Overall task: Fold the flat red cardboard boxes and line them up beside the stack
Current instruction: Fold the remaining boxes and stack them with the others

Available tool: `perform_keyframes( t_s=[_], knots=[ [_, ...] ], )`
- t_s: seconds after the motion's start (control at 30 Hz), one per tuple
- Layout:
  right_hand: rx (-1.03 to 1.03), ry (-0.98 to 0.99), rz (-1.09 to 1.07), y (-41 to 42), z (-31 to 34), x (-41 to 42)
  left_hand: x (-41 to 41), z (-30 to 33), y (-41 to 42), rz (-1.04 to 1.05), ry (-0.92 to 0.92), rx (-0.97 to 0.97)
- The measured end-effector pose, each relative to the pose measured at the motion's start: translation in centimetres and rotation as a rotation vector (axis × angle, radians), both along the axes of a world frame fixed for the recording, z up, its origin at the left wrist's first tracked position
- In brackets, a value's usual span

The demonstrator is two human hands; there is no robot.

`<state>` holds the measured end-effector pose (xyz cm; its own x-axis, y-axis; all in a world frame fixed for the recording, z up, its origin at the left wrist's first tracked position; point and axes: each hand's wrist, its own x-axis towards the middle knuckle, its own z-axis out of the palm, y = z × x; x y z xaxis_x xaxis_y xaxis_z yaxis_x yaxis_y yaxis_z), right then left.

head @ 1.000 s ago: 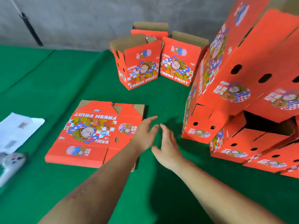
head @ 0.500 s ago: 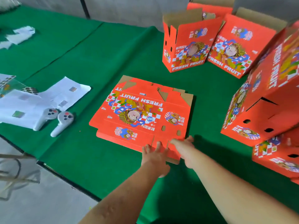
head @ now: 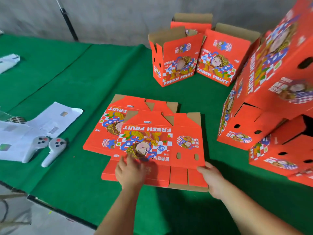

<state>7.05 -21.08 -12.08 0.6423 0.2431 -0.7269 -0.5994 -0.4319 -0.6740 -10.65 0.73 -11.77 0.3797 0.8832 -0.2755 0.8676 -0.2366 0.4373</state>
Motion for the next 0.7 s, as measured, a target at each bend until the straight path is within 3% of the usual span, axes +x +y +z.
perform_keyframes(
  t_s=[0.07, 0.2, 0.27, 0.33, 0.47, 0.53, 0.63, 0.7],
  knots=[
    [0.185, 0.042, -0.059, -1.5, 0.4, -0.7, -0.7, -0.2, 2.8, 0.206, 0.018, -0.173],
    [0.452, 0.019, -0.029, -5.2, 2.1, -0.8, -1.0, -0.3, 4.6, 0.239, -0.195, -0.402],
    [0.505, 0.009, -0.017, -7.1, 3.4, 0.0, -1.3, -0.1, 4.4, 0.201, -0.175, -0.418],
    [0.527, 0.022, -0.008, -9.2, 4.9, 0.8, -1.7, -0.1, 4.4, 0.148, -0.136, -0.430],
    [0.423, -0.004, 0.168, -12.2, 8.3, 1.7, -1.4, 1.3, 2.6, 0.042, -0.531, -0.635],
    [0.348, -0.094, 0.263, -11.6, 10.2, 1.8, -0.1, 2.5, 1.3, -0.067, -0.619, -0.566],
    [0.285, -0.268, 0.236, -9.5, 12.3, 1.5, 1.5, 3.5, 0.8, -0.065, -0.749, -0.348],
    [0.331, -0.278, 0.174, -9.3, 12.8, 1.6, 1.5, 3.3, 1.5, 0.055, -0.713, -0.432]
  ],
)
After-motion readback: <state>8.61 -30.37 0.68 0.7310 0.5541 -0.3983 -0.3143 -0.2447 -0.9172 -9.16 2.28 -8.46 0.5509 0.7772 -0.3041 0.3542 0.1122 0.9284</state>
